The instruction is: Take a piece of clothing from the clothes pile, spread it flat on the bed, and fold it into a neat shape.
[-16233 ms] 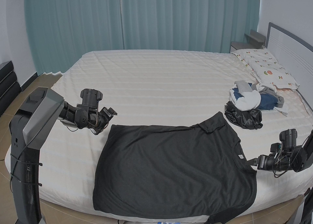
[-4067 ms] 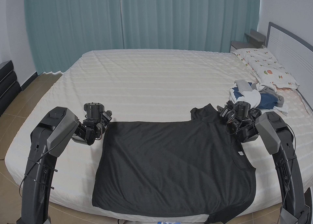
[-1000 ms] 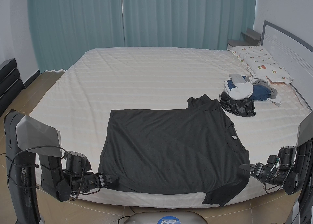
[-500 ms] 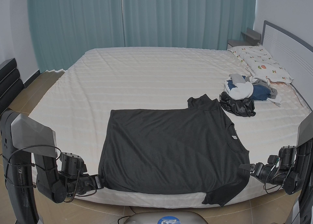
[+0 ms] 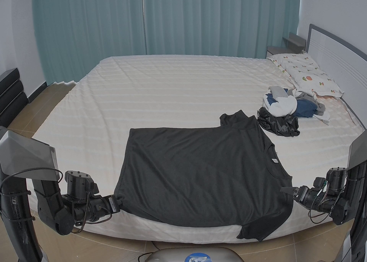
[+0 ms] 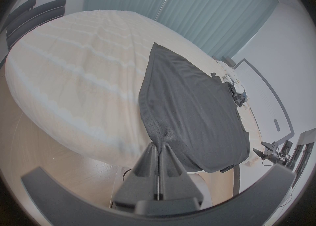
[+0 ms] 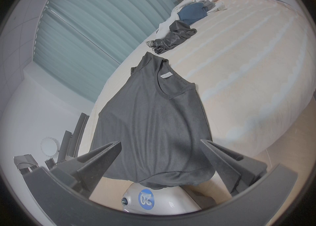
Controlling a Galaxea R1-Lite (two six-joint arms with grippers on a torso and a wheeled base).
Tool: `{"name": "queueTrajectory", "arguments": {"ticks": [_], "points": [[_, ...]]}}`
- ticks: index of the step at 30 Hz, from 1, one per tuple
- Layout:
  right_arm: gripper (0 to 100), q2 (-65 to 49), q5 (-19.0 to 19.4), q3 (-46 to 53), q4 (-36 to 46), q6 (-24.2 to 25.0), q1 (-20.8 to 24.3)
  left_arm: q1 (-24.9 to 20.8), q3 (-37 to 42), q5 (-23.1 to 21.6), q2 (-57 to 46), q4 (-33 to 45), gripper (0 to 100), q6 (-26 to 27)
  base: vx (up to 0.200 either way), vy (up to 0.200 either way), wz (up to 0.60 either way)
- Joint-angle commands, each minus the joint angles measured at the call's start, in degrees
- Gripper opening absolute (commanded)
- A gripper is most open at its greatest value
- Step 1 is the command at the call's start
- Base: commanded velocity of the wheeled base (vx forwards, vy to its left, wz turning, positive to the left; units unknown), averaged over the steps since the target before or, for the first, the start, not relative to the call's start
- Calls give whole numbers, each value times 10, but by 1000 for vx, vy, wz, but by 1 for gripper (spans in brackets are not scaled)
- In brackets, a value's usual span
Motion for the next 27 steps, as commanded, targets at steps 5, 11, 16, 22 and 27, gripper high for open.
{"name": "queueTrajectory", "arguments": {"ticks": [5,11,16,22,27], "points": [[100,19,0,-12,-5,-7,-11,3,-18,0,-4,-3,0,-63,0,0,0],[100,43,0,-22,-5,-40,-33,11,-15,-2,-14,-3,0,-86,0,0,0],[100,68,-1,-39,-5,-40,-37,20,-17,-26,-5,-4,0,-108,0,0,0],[0,94,-1,-66,-5,-40,-31,31,-15,-43,-3,-4,0,-120,0,0,0],[0,94,-4,-96,-5,-40,-38,34,-12,-43,-1,-4,0,-122,0,0,0]]}}
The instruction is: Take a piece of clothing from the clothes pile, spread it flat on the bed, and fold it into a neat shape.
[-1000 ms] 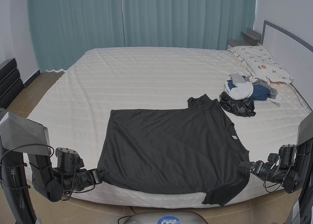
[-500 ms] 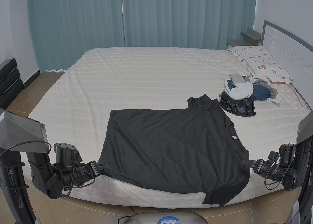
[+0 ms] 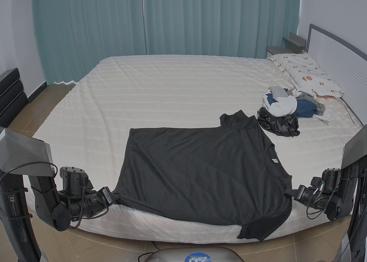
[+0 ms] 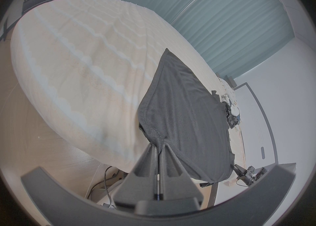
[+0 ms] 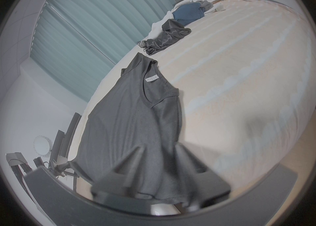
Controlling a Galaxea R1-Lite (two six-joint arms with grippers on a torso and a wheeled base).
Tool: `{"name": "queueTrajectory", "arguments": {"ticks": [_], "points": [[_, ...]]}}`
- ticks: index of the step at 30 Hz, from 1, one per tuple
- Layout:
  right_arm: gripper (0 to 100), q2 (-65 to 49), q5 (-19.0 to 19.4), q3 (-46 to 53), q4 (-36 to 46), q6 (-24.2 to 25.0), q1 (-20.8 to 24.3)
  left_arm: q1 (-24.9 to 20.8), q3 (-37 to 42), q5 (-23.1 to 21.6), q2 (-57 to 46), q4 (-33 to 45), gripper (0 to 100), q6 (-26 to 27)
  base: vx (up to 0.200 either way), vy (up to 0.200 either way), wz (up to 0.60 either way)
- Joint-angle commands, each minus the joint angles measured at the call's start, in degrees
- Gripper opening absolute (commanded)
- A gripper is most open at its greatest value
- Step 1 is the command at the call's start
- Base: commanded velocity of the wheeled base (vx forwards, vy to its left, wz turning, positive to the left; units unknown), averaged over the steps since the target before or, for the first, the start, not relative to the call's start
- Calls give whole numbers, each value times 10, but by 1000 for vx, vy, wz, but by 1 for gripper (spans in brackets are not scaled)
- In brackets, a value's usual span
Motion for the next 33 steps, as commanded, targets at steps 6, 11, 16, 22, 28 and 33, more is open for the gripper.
{"name": "queueTrajectory", "arguments": {"ticks": [6,11,16,22,28,33], "points": [[0,3,0,-69,-4,2,-13,8,1,0,2,-1,0,-12,0,0,0],[0,-1,-1,-118,12,1,-13,9,-3,1,0,-1,0,-32,0,0,0],[0,6,-2,-186,70,4,-10,9,-5,1,3,-1,0,-33,0,0,0],[100,8,-3,-249,141,8,-3,11,-6,1,11,-1,0,-33,0,0,0],[100,26,-12,-240,145,9,-16,11,-7,1,18,-1,0,-33,0,0,0],[100,-4,0,-169,129,10,-44,11,-7,1,19,-1,0,-33,0,0,0]]}}
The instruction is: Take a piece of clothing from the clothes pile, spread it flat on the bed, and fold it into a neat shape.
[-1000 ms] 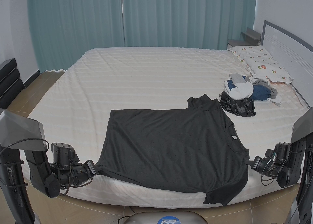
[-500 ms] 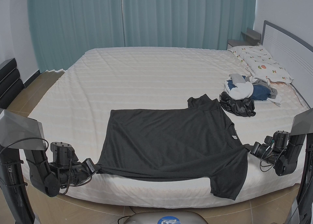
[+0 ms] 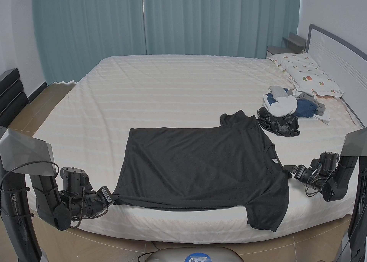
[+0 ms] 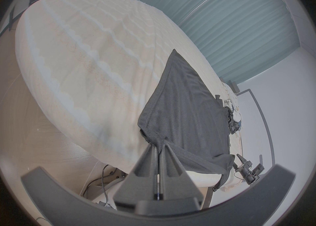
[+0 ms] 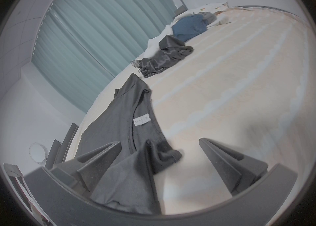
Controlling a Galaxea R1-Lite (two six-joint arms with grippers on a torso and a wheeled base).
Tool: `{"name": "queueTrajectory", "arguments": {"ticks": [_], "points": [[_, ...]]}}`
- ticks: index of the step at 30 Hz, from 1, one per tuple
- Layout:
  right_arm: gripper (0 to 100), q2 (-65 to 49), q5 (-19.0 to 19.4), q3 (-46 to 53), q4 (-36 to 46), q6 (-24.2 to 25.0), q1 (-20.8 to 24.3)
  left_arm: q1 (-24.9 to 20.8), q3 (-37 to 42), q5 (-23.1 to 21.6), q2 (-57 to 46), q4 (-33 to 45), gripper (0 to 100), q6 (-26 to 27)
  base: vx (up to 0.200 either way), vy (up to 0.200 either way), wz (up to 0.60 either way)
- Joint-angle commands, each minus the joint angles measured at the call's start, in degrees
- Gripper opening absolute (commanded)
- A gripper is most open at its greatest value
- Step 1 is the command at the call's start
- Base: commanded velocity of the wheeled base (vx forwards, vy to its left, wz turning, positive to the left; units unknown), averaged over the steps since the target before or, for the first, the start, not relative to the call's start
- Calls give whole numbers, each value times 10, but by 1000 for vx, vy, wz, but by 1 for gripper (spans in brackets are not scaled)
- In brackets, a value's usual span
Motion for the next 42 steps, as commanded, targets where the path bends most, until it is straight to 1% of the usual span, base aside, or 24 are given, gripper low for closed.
{"name": "queueTrajectory", "arguments": {"ticks": [1,2,3,5,7,9,11,14,19,29,30,35,38,39,40,41,42], "points": [[100,-31,16,74,-11,-2,-22,0,0,0,4,0,0,0,0,0,0],[100,-31,16,74,-11,-2,-22,0,0,0,4,0,0,0,0,0,0],[100,-39,23,114,-15,-11,-21,0,0,0,4,0,0,1,0,0,0],[100,-45,27,140,-25,-16,-19,-1,0,0,4,0,0,1,0,0,0],[100,-44,55,183,-55,-21,-14,-1,0,0,4,0,0,1,0,0,0],[100,-43,93,219,-95,-21,-10,-1,0,0,4,0,0,1,0,0,0],[100,-38,111,240,-119,-22,-8,-1,0,0,5,0,0,1,0,0,0],[100,-20,112,244,-128,-31,5,-1,0,1,5,0,0,1,0,0,0],[100,6,112,242,-129,-57,12,-1,0,1,5,0,0,2,0,0,0],[100,17,112,246,-146,-59,36,-1,0,0,5,0,0,2,0,0,0],[0,15,112,248,-146,-59,34,-1,0,0,5,0,0,2,0,0,0],[0,13,112,264,-146,-80,15,0,1,-1,4,0,0,1,0,0,0],[0,15,113,277,-146,-111,-2,0,1,-1,4,0,0,0,0,0,0],[0,14,113,279,-147,-113,-3,0,1,-1,4,0,0,0,0,0,0],[0,11,119,291,-147,-129,-17,1,2,-1,4,0,0,0,0,0,0],[0,11,119,291,-147,-129,-17,1,2,-1,4,0,0,0,0,0,0],[0,10,119,299,-147,-146,-28,3,5,-1,2,0,0,-1,0,0,0]]}}
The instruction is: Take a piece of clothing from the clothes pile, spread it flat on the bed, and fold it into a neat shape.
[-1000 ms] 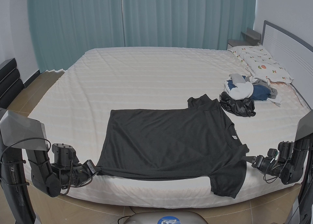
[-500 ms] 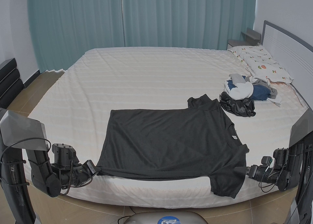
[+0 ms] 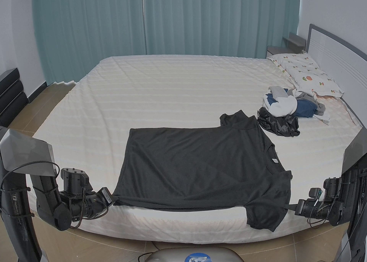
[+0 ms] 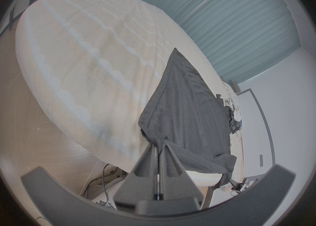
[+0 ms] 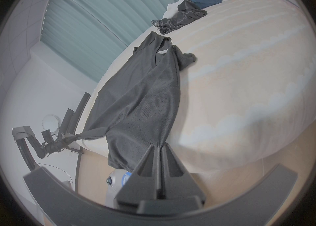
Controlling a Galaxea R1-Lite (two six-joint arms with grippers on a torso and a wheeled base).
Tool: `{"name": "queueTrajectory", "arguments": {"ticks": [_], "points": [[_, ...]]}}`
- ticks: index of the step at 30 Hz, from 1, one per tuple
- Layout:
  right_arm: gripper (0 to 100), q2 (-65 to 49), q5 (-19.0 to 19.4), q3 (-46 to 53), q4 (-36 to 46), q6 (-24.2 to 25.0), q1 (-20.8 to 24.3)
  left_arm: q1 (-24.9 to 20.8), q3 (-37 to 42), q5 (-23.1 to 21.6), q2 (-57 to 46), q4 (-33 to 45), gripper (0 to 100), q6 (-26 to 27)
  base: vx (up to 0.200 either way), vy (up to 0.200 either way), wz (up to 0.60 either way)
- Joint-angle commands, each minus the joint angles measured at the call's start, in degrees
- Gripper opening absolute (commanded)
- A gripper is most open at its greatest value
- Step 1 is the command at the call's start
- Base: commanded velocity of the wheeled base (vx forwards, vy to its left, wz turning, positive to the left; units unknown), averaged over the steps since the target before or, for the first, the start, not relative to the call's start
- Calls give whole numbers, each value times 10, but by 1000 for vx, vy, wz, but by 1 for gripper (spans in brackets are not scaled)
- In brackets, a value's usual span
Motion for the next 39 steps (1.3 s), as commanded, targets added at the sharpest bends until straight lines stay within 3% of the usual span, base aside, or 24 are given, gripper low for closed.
{"name": "queueTrajectory", "arguments": {"ticks": [1,10,15,24,30,39], "points": [[0,-4,3,23,-8,-23,-26,3,4,0,-3,0,0,-1,0,0,0],[0,-45,46,60,-6,-41,-36,4,14,5,-18,-1,0,-22,0,0,0],[0,-47,46,60,-2,-53,-47,5,28,9,-36,0,0,9,0,0,0],[0,-101,47,60,125,-162,-54,9,47,46,-51,6,0,72,0,0,0],[0,-148,52,60,182,-170,-47,7,86,47,-64,6,0,147,0,0,0],[0,-172,50,60,246,-196,-47,5,93,85,-59,0,0,178,0,0,0]]}}
